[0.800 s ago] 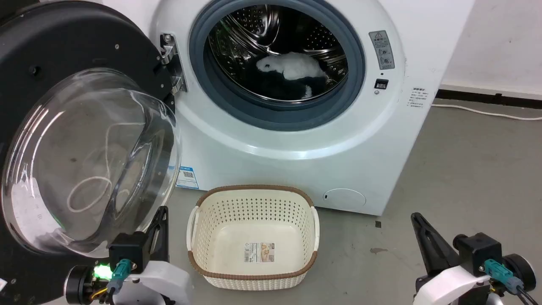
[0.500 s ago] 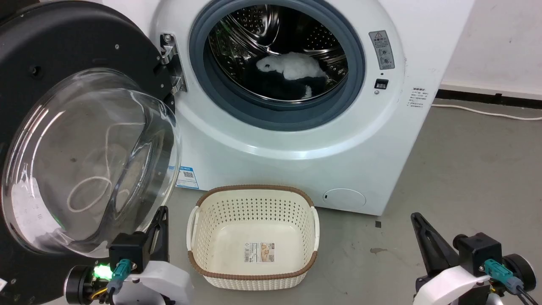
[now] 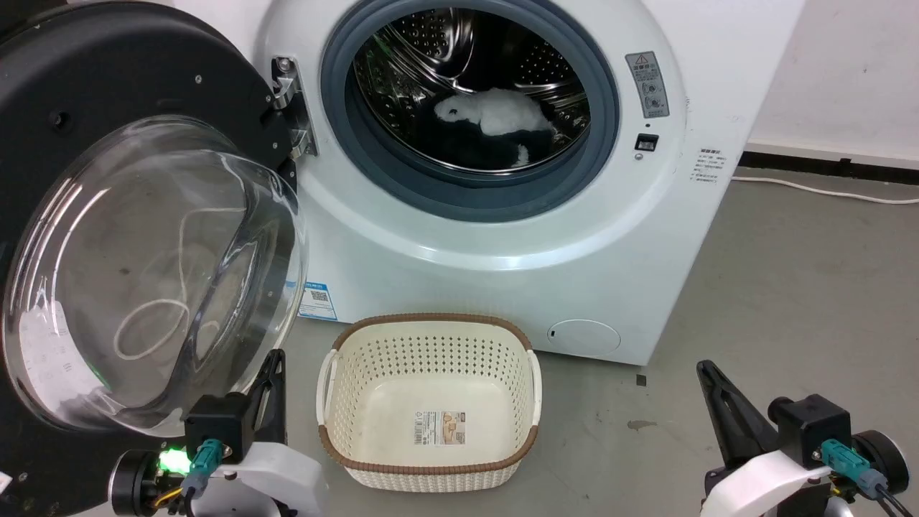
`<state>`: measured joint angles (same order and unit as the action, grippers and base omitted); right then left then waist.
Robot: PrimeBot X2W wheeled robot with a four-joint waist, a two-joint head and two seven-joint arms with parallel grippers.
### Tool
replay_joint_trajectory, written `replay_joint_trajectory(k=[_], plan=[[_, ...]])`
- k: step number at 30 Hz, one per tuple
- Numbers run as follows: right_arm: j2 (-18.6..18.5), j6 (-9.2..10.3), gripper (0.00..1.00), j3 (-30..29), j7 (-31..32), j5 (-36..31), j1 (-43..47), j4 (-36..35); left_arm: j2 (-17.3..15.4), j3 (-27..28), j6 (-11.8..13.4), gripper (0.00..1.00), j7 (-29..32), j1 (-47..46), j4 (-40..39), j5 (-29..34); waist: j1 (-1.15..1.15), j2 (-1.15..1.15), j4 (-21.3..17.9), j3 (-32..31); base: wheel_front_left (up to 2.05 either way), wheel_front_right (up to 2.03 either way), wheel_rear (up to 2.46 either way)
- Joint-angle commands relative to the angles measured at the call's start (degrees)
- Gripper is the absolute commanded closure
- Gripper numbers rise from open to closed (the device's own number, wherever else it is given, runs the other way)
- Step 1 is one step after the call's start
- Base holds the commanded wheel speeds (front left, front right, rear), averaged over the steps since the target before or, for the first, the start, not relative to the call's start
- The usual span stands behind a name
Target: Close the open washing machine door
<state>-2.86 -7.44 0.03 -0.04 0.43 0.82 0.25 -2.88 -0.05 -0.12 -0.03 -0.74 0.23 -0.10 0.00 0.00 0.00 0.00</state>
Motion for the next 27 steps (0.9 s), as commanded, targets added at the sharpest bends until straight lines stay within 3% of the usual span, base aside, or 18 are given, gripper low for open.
replay_joint_trajectory(k=[1, 27], plan=[[0.0, -0.05, 1.00, 0.0, 0.0, -0.4, -0.8, -0.2, 0.0, 0.0, 0.1, 1.00, 0.0, 0.7, -0.2, 0.1, 0.00, 0.00, 0.0, 0.0, 0.00, 0.00, 0.00], [0.0, -0.05, 1.00, 0.0, 0.0, -0.4, -0.8, -0.2, 0.0, 0.0, 0.1, 1.00, 0.0, 0.7, -0.2, 0.1, 0.00, 0.00, 0.0, 0.0, 0.00, 0.00, 0.00]])
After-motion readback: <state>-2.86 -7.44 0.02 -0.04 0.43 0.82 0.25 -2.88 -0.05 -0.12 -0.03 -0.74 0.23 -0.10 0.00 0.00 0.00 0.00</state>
